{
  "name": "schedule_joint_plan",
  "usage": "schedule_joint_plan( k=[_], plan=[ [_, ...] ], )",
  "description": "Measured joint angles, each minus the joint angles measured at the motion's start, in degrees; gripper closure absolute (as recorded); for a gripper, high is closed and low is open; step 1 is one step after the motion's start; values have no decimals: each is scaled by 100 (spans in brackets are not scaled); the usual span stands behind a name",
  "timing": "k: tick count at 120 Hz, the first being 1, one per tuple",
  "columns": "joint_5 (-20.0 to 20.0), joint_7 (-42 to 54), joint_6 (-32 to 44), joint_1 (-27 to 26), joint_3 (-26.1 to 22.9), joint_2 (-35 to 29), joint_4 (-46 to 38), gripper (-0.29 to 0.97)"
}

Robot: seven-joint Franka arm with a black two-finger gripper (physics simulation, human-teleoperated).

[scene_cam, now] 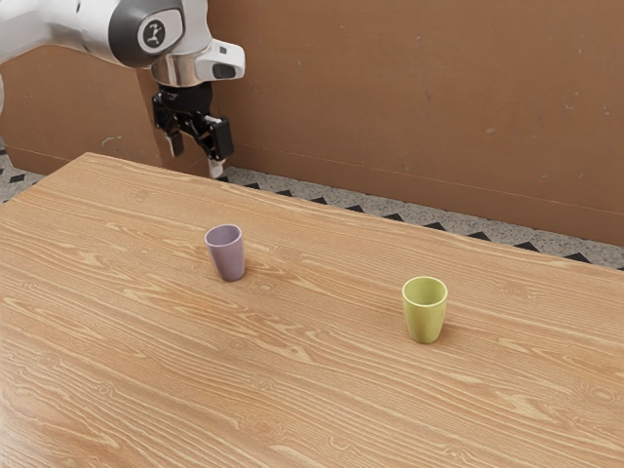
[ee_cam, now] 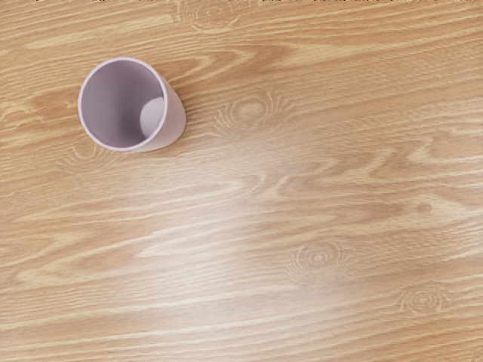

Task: Place the left cup onto the right cup

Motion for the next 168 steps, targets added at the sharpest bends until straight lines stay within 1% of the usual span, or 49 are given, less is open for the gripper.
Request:
schedule_joint_plan(
  k=[45, 72, 107, 133, 168],
  plan=[
    [-30, 104, 170, 30, -18, 1, -127, 0],
    [-69, 138, 433, 115, -6, -24, -459, 0],
    [-173, 167, 739, 349, 11, 6, -849, 0],
    [-176, 207, 999, 496, 17, 116, -973, 0],
    [-166, 358, 1319, 703, 28, 436, -953, 0]
  ],
)
